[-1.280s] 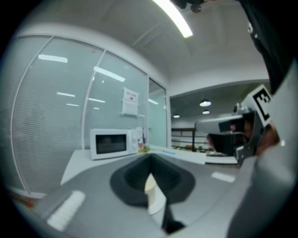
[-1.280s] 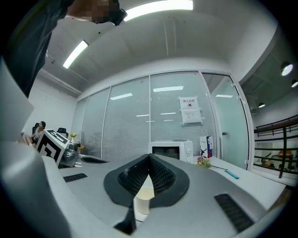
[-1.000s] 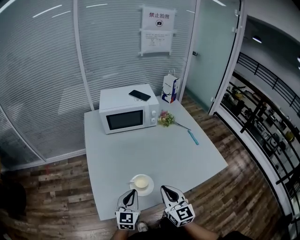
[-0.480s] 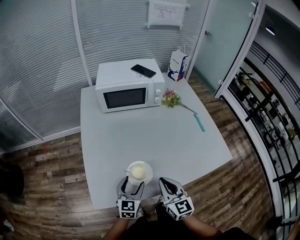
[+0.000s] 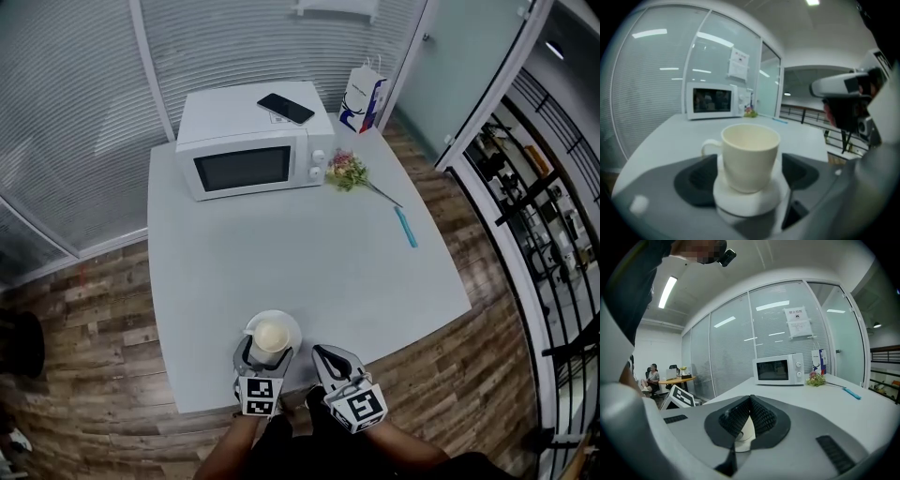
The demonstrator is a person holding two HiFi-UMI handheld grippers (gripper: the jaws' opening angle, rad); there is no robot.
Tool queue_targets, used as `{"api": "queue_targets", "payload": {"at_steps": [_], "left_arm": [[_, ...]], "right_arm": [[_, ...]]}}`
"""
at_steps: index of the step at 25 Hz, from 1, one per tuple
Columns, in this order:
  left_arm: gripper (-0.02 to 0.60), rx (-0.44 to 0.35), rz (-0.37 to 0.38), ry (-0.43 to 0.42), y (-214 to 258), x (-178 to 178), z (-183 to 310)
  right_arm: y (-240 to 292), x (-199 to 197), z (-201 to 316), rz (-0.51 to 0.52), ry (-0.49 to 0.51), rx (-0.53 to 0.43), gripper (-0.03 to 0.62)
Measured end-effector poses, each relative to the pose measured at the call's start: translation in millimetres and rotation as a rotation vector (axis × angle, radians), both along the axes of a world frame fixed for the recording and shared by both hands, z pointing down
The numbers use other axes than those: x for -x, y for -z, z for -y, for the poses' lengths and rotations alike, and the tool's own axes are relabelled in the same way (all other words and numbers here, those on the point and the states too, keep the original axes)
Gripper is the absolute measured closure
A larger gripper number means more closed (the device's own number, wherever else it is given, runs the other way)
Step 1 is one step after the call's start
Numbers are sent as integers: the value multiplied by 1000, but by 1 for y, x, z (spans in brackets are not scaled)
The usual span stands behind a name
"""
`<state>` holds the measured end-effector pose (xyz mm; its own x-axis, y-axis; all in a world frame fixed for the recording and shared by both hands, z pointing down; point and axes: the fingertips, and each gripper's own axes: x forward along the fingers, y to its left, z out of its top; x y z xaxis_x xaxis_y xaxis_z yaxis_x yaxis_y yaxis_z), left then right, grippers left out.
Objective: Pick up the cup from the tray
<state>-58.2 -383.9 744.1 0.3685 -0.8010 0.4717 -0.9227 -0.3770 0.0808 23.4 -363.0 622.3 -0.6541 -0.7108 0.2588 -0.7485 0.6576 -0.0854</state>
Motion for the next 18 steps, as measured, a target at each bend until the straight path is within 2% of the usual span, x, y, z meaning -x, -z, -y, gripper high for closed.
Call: {"api": "queue_targets", "payload": {"at_steps": [12, 18], "left_arm": [[164, -36, 50, 24, -8, -7, 29], [166, -43, 42, 25, 2, -6, 18]], "right_arm": [[-12, -14, 12, -23, 30, 26, 589], [-9, -20, 13, -28, 15, 16, 589]]}}
